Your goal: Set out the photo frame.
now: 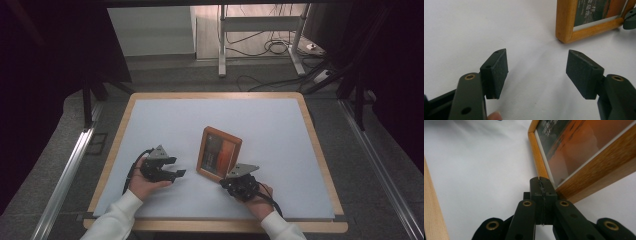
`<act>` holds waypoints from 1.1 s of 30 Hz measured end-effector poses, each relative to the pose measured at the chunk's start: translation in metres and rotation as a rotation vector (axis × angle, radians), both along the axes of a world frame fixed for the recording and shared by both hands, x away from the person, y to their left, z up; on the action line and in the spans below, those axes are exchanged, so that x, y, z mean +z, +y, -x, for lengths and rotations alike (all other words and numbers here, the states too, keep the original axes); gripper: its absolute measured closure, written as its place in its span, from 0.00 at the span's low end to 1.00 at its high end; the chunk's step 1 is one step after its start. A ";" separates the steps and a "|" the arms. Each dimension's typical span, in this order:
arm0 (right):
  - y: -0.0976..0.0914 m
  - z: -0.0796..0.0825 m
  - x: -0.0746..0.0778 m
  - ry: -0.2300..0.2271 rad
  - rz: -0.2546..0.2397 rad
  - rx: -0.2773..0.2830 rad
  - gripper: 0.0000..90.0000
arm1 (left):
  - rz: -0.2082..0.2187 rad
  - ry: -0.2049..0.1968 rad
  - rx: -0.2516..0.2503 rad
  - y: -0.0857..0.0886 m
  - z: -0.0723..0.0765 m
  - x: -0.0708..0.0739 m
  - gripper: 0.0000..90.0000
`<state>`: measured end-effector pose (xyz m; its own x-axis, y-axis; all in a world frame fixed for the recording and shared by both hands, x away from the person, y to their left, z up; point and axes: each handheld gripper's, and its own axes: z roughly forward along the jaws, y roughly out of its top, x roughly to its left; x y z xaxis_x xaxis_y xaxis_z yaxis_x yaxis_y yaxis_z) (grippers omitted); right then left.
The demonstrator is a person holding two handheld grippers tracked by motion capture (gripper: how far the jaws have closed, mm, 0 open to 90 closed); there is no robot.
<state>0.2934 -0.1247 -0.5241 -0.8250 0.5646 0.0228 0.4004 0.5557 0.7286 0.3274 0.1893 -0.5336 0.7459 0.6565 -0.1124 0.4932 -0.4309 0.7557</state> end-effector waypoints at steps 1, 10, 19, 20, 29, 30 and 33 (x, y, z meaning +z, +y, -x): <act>0.000 0.000 0.000 0.000 0.003 -0.001 1.00 | 0.000 0.000 0.000 0.000 0.000 0.000 0.38; -0.015 -0.006 0.001 -0.012 0.010 -0.042 1.00 | 0.002 0.001 0.001 0.001 -0.001 0.000 0.38; -0.024 -0.010 0.003 -0.017 -0.001 -0.063 1.00 | -0.003 0.002 0.001 0.001 -0.001 -0.001 0.38; -0.024 -0.010 0.003 -0.018 -0.003 -0.063 1.00 | -0.003 0.003 0.001 0.001 0.000 -0.001 0.38; -0.032 -0.001 0.014 -0.045 -0.059 -0.052 1.00 | 0.005 -0.003 0.004 0.002 0.001 0.000 0.38; -0.035 0.000 0.016 -0.046 -0.068 -0.058 1.00 | 0.006 -0.004 0.003 0.002 0.001 0.001 0.38; -0.051 0.000 0.020 -0.056 -0.093 -0.088 0.99 | 0.008 -0.005 0.006 0.003 0.002 0.001 0.38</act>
